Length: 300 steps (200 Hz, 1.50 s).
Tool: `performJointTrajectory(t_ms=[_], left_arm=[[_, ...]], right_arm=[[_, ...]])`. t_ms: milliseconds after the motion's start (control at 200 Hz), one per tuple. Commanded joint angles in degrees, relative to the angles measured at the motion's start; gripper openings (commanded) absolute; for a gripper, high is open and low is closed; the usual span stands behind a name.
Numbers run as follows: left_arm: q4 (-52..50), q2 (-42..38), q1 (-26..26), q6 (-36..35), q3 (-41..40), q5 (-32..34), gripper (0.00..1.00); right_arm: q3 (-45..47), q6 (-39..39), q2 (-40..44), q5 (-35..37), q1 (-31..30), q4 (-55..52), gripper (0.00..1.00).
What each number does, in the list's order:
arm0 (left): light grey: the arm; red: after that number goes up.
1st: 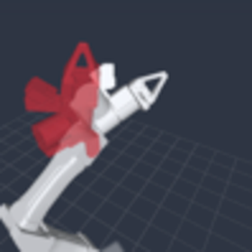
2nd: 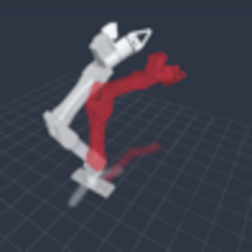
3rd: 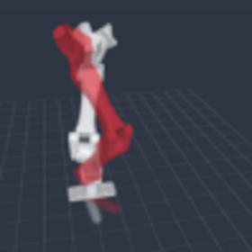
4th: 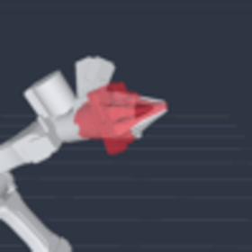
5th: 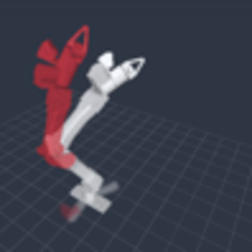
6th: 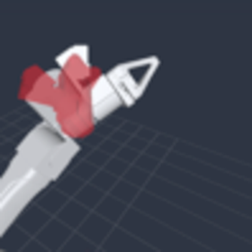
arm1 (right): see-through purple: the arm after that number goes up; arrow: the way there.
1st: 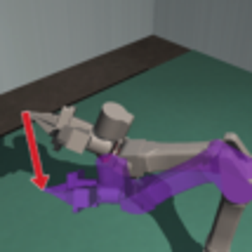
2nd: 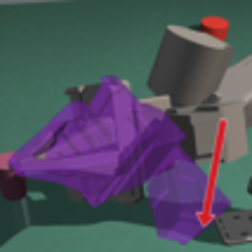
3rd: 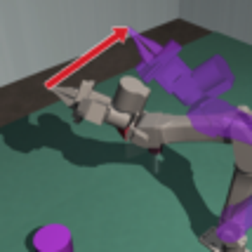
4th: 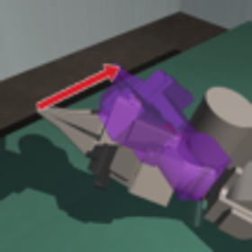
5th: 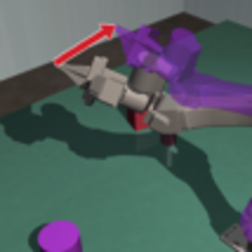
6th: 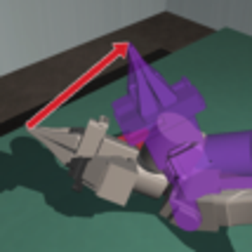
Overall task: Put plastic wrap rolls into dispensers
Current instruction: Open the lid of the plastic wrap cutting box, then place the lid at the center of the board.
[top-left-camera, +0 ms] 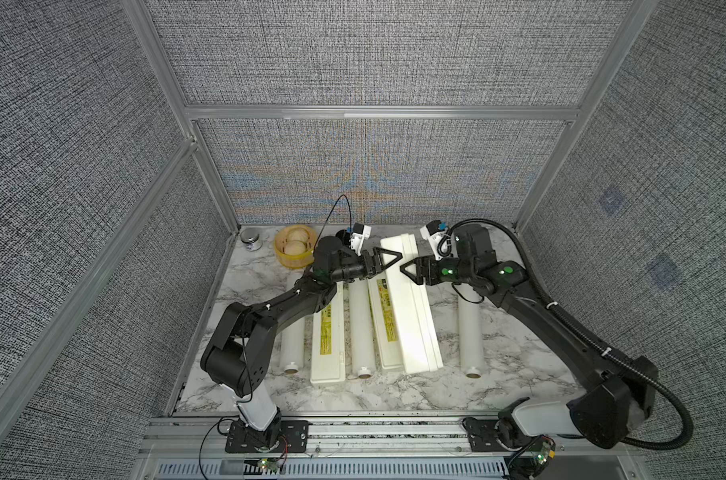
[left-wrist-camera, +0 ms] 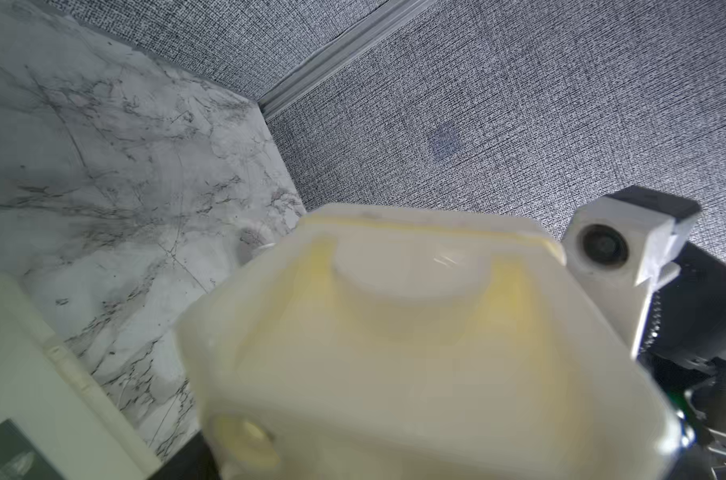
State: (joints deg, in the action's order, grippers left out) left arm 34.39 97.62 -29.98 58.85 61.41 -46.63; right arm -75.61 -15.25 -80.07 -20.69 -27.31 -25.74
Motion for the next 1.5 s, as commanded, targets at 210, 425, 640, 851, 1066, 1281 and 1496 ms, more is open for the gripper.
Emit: performJointTrajectory(t_ms=[210,425,640,851,1066,1281,1496], left_arm=[[3.58,-1.1,-0.67,-0.31,0.4,-2.15,0.61],[4.29,-0.95,-0.01,0.07,0.05,-1.98,0.61],[5.72,-0.2,0.72,1.09,0.12,-2.41,0.61],[5.5,0.01,1.13,1.08,0.2,-2.98,0.61],[3.96,-0.2,1.66,0.47,-0.05,-2.86,0.61],[3.46,0.07,2.37,0.19,0.07,-3.02,0.6],[0.64,0.0,2.37,-1.52,-0.28,-2.67,0.6]], right_arm=[[-2.0,1.58,-3.77,-1.11,-0.49,-2.45,0.52],[-0.9,1.02,-1.87,0.44,0.67,-3.06,0.4],[0.73,-0.56,0.57,5.18,2.06,-4.3,0.35],[0.14,-1.01,0.97,14.55,2.02,-7.91,0.32],[-1.58,-0.93,0.45,27.49,2.09,-12.75,0.27],[-1.99,-0.26,-0.01,30.96,2.22,-14.39,0.27],[-5.78,4.73,-1.14,41.31,6.15,-23.57,0.27]])
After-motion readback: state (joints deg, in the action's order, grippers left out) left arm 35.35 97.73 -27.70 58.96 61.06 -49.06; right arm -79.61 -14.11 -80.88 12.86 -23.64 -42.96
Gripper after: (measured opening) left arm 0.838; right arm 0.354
